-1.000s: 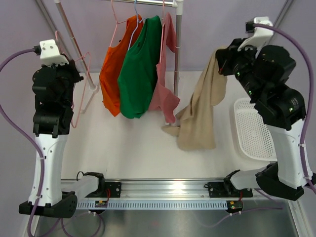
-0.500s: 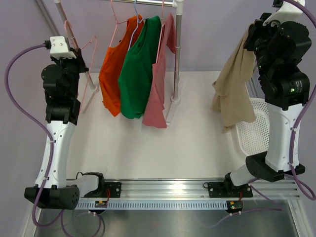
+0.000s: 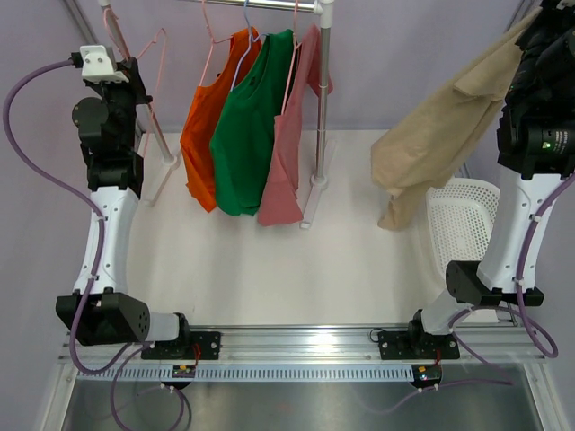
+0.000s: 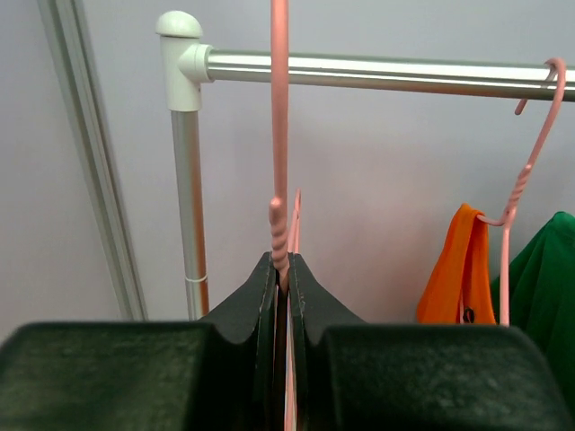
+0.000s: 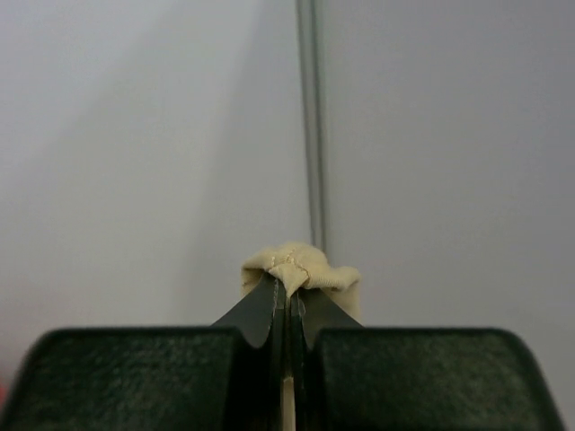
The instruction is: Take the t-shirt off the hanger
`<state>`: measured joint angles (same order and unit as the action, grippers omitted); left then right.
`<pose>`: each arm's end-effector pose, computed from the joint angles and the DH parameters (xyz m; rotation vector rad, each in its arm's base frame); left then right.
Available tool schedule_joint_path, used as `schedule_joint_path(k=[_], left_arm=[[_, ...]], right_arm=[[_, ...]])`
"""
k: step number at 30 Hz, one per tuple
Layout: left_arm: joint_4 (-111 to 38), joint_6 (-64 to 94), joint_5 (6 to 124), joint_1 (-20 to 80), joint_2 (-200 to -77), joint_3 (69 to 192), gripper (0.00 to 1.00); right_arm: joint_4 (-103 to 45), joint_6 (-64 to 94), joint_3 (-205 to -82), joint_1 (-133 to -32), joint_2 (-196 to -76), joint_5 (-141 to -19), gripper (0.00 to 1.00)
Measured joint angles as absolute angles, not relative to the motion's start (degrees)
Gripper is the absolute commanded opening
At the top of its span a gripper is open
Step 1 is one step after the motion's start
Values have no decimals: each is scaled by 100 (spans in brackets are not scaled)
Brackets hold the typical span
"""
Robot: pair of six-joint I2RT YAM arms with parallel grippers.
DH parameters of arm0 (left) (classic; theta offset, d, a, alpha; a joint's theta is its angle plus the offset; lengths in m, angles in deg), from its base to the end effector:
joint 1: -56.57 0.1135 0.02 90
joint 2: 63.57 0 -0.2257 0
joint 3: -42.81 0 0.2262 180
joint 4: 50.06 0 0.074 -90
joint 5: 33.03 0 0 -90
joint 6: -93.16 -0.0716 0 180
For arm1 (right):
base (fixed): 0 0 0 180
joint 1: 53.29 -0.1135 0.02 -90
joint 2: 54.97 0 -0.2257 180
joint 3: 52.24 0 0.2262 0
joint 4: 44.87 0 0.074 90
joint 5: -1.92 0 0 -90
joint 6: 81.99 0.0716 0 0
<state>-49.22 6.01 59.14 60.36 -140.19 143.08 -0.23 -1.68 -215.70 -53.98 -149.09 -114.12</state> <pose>0.3086 0.0177 0.4802 -0.0345 1.1725 -0.0077 0.2421 -0.0285 0.6081 0.3023 1.1562 -0.3968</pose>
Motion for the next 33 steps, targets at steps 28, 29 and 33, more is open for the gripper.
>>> schedule_joint_path(k=[28, 29, 33], left_arm=[[-6303, 1231, 6710, 6386, -15651, 15412, 0], [-6314, 1242, 6712, 6401, -15721, 15447, 0], [-6301, 1301, 6758, 6480, -16119, 15755, 0]], right_arm=[[-386, 1224, -16296, -4054, -12284, -12167, 0], [-355, 1312, -16160, -4054, -12286, -12171, 0], [-359, 1657, -15255, -4054, -12199, -12243, 34]])
